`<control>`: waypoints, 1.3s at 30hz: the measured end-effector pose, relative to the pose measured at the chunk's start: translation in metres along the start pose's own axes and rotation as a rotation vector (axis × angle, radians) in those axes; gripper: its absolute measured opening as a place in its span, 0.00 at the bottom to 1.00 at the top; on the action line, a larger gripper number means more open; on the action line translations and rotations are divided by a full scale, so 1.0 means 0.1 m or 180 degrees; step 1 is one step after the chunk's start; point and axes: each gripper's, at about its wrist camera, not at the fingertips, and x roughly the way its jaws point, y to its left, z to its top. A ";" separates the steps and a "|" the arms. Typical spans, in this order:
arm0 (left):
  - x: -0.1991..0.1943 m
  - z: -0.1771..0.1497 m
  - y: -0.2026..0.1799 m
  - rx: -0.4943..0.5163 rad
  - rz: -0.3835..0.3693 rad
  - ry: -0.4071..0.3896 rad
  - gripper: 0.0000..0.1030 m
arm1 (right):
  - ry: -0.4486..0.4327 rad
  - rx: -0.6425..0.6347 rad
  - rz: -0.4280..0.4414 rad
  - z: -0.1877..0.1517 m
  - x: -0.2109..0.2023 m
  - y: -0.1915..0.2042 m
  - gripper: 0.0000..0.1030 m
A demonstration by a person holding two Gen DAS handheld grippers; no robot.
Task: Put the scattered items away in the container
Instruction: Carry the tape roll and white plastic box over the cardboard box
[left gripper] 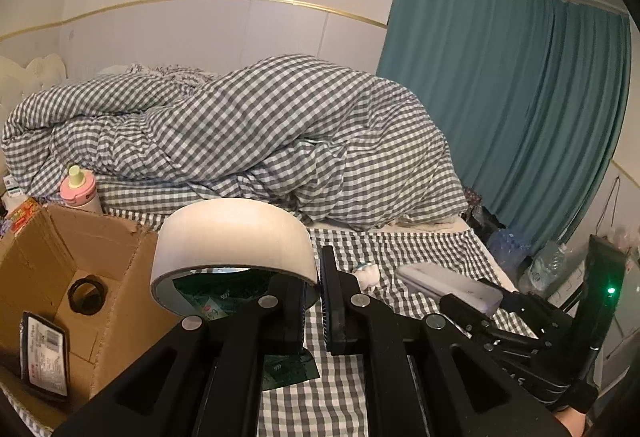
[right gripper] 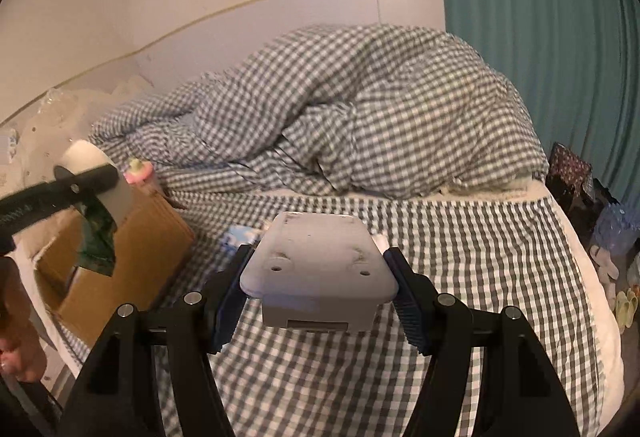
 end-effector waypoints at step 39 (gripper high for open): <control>-1.20 0.09 1.89 -0.0410 0.0967 -0.0217 0.06 | -0.0056 -0.0635 0.0797 0.40 0.16 2.14 0.63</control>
